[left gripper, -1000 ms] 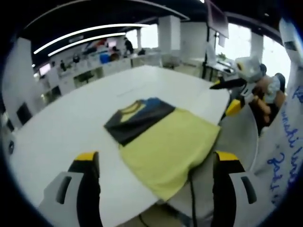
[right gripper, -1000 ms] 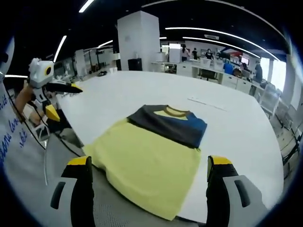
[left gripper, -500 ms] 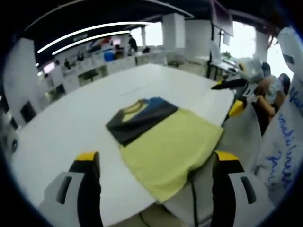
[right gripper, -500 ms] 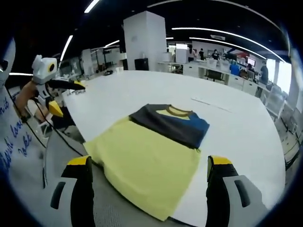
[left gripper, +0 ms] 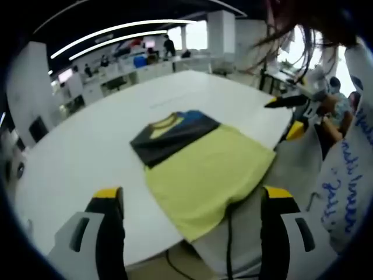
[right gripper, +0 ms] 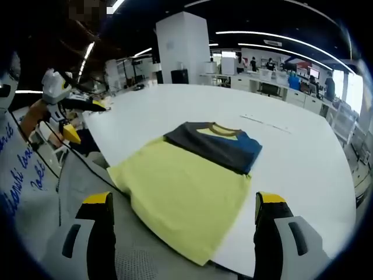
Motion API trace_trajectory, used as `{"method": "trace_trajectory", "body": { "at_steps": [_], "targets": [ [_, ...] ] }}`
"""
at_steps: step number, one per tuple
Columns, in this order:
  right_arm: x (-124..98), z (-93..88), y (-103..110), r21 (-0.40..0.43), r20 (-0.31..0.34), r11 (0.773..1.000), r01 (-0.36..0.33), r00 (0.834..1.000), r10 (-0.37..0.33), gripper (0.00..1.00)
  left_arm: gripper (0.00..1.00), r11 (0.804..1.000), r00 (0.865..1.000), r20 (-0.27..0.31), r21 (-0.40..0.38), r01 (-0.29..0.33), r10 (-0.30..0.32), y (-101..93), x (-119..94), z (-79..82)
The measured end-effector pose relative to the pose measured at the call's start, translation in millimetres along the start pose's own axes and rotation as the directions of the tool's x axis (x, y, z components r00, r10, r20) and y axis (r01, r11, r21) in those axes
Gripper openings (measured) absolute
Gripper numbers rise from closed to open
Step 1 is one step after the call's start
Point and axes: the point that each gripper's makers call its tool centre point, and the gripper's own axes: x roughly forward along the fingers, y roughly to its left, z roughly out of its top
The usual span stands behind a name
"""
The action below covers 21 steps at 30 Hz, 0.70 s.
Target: Fold the garment on the visible template until the final outline fits inside the template.
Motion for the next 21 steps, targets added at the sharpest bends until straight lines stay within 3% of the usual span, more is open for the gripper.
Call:
{"method": "trace_trajectory", "body": {
  "at_steps": [7, 11, 18, 21],
  "targets": [
    [-0.3, 4.5, -2.4, 0.007, 0.026, 1.0, 0.016, 1.0, -0.016, 1.0, 0.92, 1.0, 1.0, 0.01, -0.007, -0.003, 0.003, 5.8, -1.2, 1.3],
    [0.6, -3.3, -5.5, 0.004, 0.002, 0.999, 0.041, 0.999, -0.041, 1.0, 0.92, 1.0, 1.0, 0.007, 0.007, 0.01, -0.01, 7.6, 3.2, -0.5],
    [-6.1, 0.1, -11.5, 0.022, 0.025, 0.996, 0.088, 0.996, -0.088, 0.99, 0.9, 1.0, 0.999, 0.046, 0.006, 0.028, -0.029, 8.5, 6.5, 2.4],
    [-6.8, -0.7, -12.7, 0.025, 0.019, 0.995, 0.096, 0.995, -0.096, 0.9, 0.88, 0.999, 0.997, 0.067, -0.006, 0.035, -0.035, 11.5, 6.1, 1.9]
  ]
}}
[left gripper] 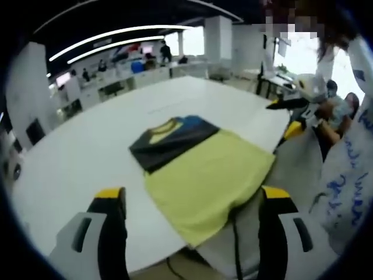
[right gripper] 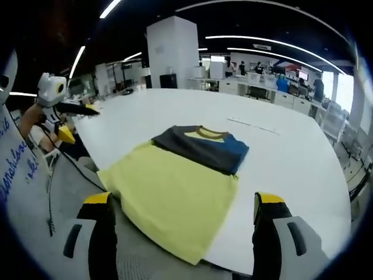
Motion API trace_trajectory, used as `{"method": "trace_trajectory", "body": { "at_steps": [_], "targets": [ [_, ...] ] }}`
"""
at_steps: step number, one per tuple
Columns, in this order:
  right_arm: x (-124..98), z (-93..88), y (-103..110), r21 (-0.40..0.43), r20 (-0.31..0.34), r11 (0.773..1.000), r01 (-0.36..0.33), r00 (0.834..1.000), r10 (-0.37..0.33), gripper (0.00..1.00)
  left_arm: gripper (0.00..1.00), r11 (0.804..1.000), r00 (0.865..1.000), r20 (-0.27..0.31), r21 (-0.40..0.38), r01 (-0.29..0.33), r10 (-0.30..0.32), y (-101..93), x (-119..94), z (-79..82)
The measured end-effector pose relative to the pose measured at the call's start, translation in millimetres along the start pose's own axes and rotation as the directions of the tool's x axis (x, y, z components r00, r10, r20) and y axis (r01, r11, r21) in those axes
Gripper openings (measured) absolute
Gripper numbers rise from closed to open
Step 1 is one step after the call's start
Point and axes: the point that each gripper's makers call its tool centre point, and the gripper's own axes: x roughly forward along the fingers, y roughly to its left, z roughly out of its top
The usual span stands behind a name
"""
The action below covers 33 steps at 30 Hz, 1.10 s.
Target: Fold the garment on the visible template until the final outline fits inside the template.
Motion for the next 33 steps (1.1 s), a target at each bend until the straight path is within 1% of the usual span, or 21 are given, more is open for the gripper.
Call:
{"method": "trace_trajectory", "body": {
  "at_steps": [3, 5, 7, 8, 10, 12, 16, 17, 19, 22, 24, 26, 30, 33],
  "targets": [
    [2.4, -0.6, 0.3, 0.013, 0.002, 1.0, 0.007, 1.0, -0.007, 0.84, 0.86, 1.0, 1.0, -0.001, -0.01, 0.004, -0.004, 5.2, 1.5, -6.2],
    [3.4, -3.9, -0.2, 0.011, -0.01, 1.0, 0.02, 1.0, -0.02, 0.85, 0.85, 1.0, 1.0, -0.015, -0.002, 0.004, -0.004, 6.7, 2.8, -11.8],
    [2.8, -7.5, -0.8, 0.015, -0.022, 1.0, 0.028, 0.999, -0.027, 0.84, 0.83, 1.0, 1.0, -0.023, 0.001, 0.015, -0.015, 5.1, 4.1, -17.3],
    [2.5, -9.1, -0.6, 0.024, -0.025, 0.999, 0.027, 0.999, -0.027, 0.82, 0.8, 1.0, 1.0, -0.021, -0.002, 0.022, -0.022, 3.6, 4.3, -18.5],
    [1.5, -14.7, -0.8, 0.038, -0.038, 0.999, 0.026, 0.999, -0.024, 0.79, 0.8, 0.999, 0.999, -0.005, -0.025, 0.037, -0.037, 0.6, 6.2, -19.9],
    [-0.1, -19.9, 1.7, 0.05, -0.048, 0.999, 0.021, 0.999, -0.019, 0.76, 0.79, 0.999, 0.999, -0.002, -0.02, 0.034, -0.034, -0.2, 7.7, -22.3],
    [-2.2, -29.2, 7.5, 0.048, -0.069, 0.999, 0.008, 0.998, -0.005, 0.74, 0.74, 0.999, 0.999, -0.007, -0.023, 0.036, -0.036, -0.5, 9.1, -28.8],
    [-1.1, -33.0, 6.4, 0.05, -0.081, 0.999, 0.002, 0.997, 0.002, 0.72, 0.73, 0.999, 0.999, 0.003, -0.026, 0.044, -0.044, -2.0, 10.1, -30.5],
    [-0.5, -37.4, 5.3, 0.053, -0.1, 0.999, -0.003, 0.995, 0.008, 0.7, 0.71, 0.997, 0.999, 0.0, -0.048, 0.054, -0.054, -3.2, 11.4, -34.7],
    [0.6, -39.7, 4.7, 0.047, -0.112, 0.999, -0.015, 0.994, 0.02, 0.66, 0.64, 0.997, 0.998, -0.004, -0.057, 0.057, -0.057, -1.6, 11.3, -41.4],
    [2.5, -40.5, 2.8, 0.045, -0.115, 0.999, -0.01, 0.993, 0.015, 0.66, 0.57, 0.996, 0.998, -0.012, -0.065, 0.062, -0.063, -0.6, 10.8, -46.3],
    [3.1, -41.9, 2.9, 0.039, -0.125, 0.999, -0.005, 0.992, 0.01, 0.66, 0.54, 0.996, 0.998, -0.013, -0.055, 0.067, -0.068, -0.1, 9.9, -50.1],
    [3.6, -45.1, 8.2, 0.041, -0.132, 0.999, -0.015, 0.991, 0.02, 0.62, 0.54, 0.996, 0.998, -0.022, -0.067, 0.065, -0.067, 2.3, 10.7, -57.0],
    [4.9, -51.8, 10.1, 0.039, -0.151, 0.999, -0.017, 0.988, 0.023, 0.61, 0.52, 0.994, 0.997, -0.03, -0.084, 0.068, -0.071, 3.3, 12.1, -62.6]
  ]
}}
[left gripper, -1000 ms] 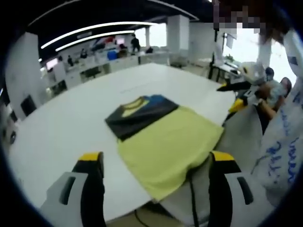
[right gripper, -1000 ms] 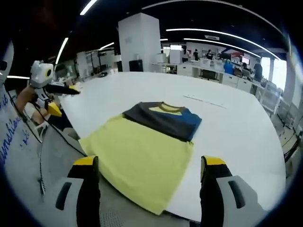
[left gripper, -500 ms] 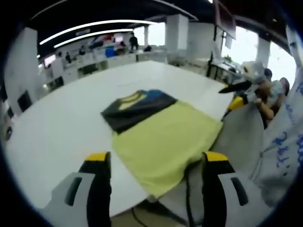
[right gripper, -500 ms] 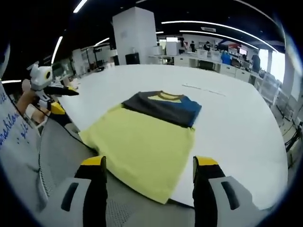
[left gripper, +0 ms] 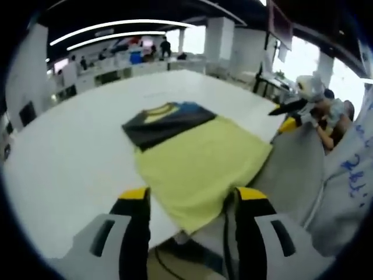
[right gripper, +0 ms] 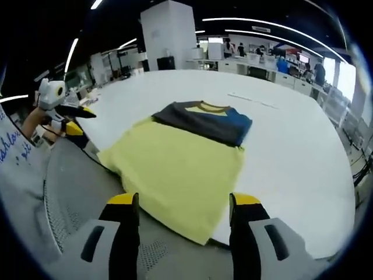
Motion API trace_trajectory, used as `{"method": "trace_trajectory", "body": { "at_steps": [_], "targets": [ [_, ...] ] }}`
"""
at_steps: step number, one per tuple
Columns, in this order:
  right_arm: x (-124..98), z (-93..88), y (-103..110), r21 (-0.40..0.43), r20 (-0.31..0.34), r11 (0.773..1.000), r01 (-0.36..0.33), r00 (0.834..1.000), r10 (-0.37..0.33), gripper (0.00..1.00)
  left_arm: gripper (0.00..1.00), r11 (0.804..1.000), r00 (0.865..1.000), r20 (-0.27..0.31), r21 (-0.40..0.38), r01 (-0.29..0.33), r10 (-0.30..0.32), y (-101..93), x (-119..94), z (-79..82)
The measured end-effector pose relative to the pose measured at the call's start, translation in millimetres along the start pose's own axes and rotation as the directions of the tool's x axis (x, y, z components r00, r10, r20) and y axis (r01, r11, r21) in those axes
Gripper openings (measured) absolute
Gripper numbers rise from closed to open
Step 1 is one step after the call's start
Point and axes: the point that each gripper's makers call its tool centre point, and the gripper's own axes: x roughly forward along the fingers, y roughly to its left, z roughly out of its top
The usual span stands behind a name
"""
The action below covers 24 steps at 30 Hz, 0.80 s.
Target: Fold the garment on the visible template until the final outline fits inside the template.
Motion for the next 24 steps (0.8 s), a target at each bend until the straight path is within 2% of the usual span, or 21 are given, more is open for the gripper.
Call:
{"method": "trace_trajectory", "body": {
  "at_steps": [4, 7, 8, 10, 12, 15, 18, 21, 24],
  "targets": [
    [3.4, -11.5, 1.1, 0.005, -0.043, 1.0, -0.001, 0.999, 0.002, 0.58, 0.42, 1.0, 0.998, -0.066, -0.02, 0.012, -0.014, 0.9, 4.1, -14.6],
    [4.7, -14.9, 2.4, 0.02, -0.05, 1.0, -0.008, 0.999, 0.009, 0.56, 0.41, 0.999, 0.995, -0.102, -0.04, 0.001, -0.005, 5.3, 6.5, -22.0],
    [5.3, -16.8, 2.3, 0.025, -0.058, 1.0, -0.006, 0.998, 0.008, 0.55, 0.42, 0.997, 0.993, -0.115, -0.074, -0.018, 0.009, 9.3, 7.1, -25.2],
    [6.5, -22.0, 0.4, 0.023, -0.083, 1.0, 0.004, 0.997, -0.002, 0.55, 0.4, 0.994, 0.99, -0.142, -0.112, 0.002, -0.018, 8.9, 8.4, -31.4],
    [7.1, -26.4, -1.1, 0.023, -0.107, 1.0, 0.013, 0.994, -0.01, 0.55, 0.37, 0.992, 0.989, -0.148, -0.124, -0.008, -0.01, 12.8, 10.8, -33.4],
    [7.5, -27.2, -4.1, 0.036, -0.109, 0.999, 0.016, 0.994, -0.012, 0.53, 0.31, 0.992, 0.987, -0.157, -0.129, 0.005, -0.026, 12.3, 13.9, -37.2],
    [7.6, -28.9, -5.8, 0.049, -0.115, 0.999, 0.02, 0.993, -0.015, 0.52, 0.25, 0.994, 0.981, -0.191, -0.106, 0.019, -0.039, 10.1, 16.0, -43.9],
    [8.2, -31.3, -8.2, 0.053, -0.125, 0.998, 0.029, 0.992, -0.022, 0.51, 0.26, 0.994, 0.967, -0.247, -0.105, 0.03, -0.055, 7.4, 19.9, -55.6],
    [8.1, -34.6, -10.5, 0.049, -0.138, 0.998, 0.036, 0.99, -0.029, 0.51, 0.24, 0.994, 0.961, -0.271, -0.107, 0.023, -0.051, 7.9, 22.5, -60.7]
  ]
}}
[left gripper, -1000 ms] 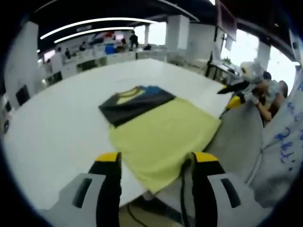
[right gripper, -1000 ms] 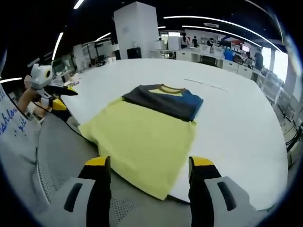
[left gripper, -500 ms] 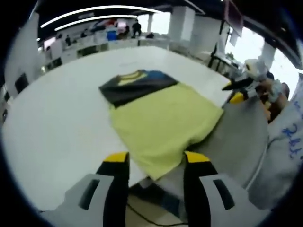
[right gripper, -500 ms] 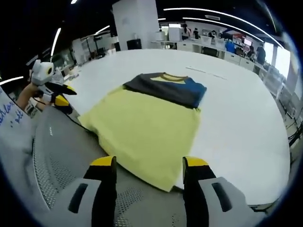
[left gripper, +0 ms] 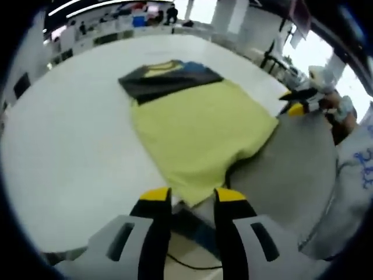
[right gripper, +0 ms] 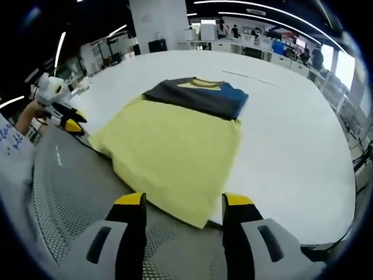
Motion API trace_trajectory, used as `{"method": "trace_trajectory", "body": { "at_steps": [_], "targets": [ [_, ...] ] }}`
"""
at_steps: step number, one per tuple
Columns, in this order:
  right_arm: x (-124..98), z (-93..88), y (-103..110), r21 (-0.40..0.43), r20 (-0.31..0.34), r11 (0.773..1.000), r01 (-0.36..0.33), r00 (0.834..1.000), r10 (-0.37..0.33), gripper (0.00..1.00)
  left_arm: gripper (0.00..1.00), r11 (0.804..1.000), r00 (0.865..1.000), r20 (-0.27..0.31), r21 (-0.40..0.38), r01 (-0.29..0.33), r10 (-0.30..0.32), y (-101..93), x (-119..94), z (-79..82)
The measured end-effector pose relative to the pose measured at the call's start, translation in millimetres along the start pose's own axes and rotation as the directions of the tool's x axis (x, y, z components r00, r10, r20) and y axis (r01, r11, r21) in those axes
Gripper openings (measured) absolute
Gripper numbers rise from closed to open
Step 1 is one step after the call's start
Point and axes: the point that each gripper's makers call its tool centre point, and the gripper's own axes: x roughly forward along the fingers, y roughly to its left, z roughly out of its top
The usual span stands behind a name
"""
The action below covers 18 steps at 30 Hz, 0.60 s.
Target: Fold the garment on the visible template until the final outline fits inside the template.
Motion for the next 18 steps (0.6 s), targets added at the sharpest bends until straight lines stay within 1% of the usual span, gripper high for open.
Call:
{"method": "trace_trajectory", "body": {
  "at_steps": [3, 5, 7, 8, 12, 15, 18],
  "targets": [
    [0.9, -1.8, -0.6, 0.005, -0.006, 1.0, -0.002, 1.0, 0.002, 0.51, 0.26, 1.0, 1.0, -0.018, -0.031, 0.002, -0.002, 0.9, 2.7, -2.5],
    [1.0, -0.3, 0.0, 0.002, 0.0, 1.0, -0.011, 1.0, 0.011, 0.51, 0.25, 0.998, 0.999, -0.035, -0.054, 0.014, -0.016, 0.7, 5.8, -4.4],
    [1.3, -1.3, -0.2, 0.005, -0.008, 1.0, -0.02, 1.0, 0.02, 0.48, 0.24, 0.999, 0.999, -0.045, -0.047, 0.021, -0.023, 0.2, 9.7, -4.8],
    [1.6, -2.1, -0.9, 0.0, -0.014, 1.0, -0.019, 1.0, 0.019, 0.47, 0.23, 0.998, 0.998, -0.061, -0.057, 0.02, -0.024, 0.1, 11.6, -6.3],
    [2.5, -5.3, -3.4, -0.014, -0.034, 1.0, -0.009, 0.999, 0.009, 0.47, 0.22, 0.998, 0.996, -0.077, -0.056, 0.03, -0.035, -0.8, 17.9, -6.8],
    [2.9, -3.4, -5.6, -0.02, -0.025, 1.0, 0.0, 1.0, 0.0, 0.51, 0.2, 0.997, 0.995, -0.089, -0.057, 0.042, -0.047, -1.4, 22.2, -8.4],
    [3.0, -3.1, -5.7, -0.009, -0.021, 1.0, -0.007, 1.0, 0.007, 0.49, 0.2, 0.997, 0.993, -0.113, -0.061, 0.038, -0.045, 0.7, 26.4, -10.2]
  ]
}}
